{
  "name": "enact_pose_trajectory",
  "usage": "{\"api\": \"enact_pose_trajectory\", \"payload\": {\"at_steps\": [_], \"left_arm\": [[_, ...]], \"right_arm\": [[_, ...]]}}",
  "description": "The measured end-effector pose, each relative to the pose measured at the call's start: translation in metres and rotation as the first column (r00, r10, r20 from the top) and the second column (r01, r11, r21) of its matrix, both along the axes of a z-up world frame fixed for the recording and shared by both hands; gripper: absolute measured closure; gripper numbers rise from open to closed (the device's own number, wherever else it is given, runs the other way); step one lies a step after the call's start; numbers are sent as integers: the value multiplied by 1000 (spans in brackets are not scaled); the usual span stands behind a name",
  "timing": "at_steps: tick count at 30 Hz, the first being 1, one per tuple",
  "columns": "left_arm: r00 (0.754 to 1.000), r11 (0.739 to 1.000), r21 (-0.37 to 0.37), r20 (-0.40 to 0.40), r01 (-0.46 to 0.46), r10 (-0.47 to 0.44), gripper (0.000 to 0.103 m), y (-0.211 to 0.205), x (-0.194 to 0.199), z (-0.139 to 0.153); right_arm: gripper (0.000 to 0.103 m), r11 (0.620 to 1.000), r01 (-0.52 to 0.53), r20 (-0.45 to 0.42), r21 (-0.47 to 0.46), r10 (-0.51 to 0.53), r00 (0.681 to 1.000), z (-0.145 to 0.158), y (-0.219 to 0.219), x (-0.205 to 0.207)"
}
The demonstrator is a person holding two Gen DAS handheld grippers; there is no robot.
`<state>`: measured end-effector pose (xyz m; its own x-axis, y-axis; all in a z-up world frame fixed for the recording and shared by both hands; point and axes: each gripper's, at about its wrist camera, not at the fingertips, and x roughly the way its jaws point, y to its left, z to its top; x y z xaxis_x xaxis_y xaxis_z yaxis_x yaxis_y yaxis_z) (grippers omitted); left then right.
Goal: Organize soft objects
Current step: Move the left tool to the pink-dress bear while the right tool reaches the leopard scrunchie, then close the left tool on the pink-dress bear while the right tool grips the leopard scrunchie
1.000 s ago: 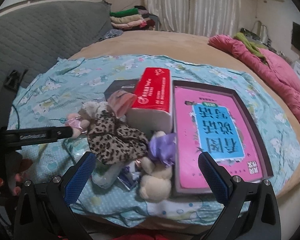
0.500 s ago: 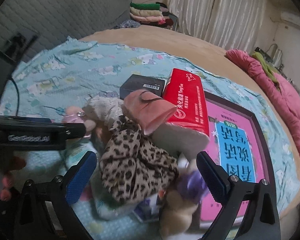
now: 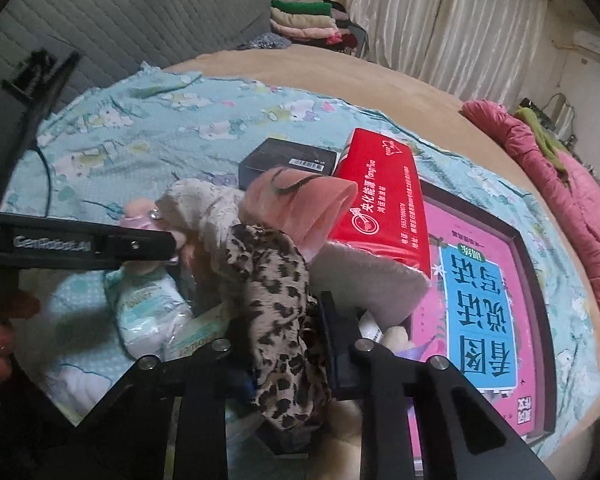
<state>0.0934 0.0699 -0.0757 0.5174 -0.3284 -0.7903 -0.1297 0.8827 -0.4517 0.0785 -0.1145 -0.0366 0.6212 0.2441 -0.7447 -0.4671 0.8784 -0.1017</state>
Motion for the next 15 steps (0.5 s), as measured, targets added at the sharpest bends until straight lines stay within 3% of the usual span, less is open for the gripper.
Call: {"api": "enact_pose_trajectory", "payload": {"at_steps": [1,5,15], "left_arm": [[1000,1000,-7,8,1,-1,65,1,0,0],[1000,998,-62,7,-4,5,70,7,-1,-5],[997,999,-24,63,-39,41,75,17,-12,7]], "right_arm": [[82,1000,-4,-3,12,4,1000,1,-2,-1],[84,999,-2,-14,41,3,1000,4,-8,-6],[88,989,-14,-36,150,20,999,16,-22,-15]]}}
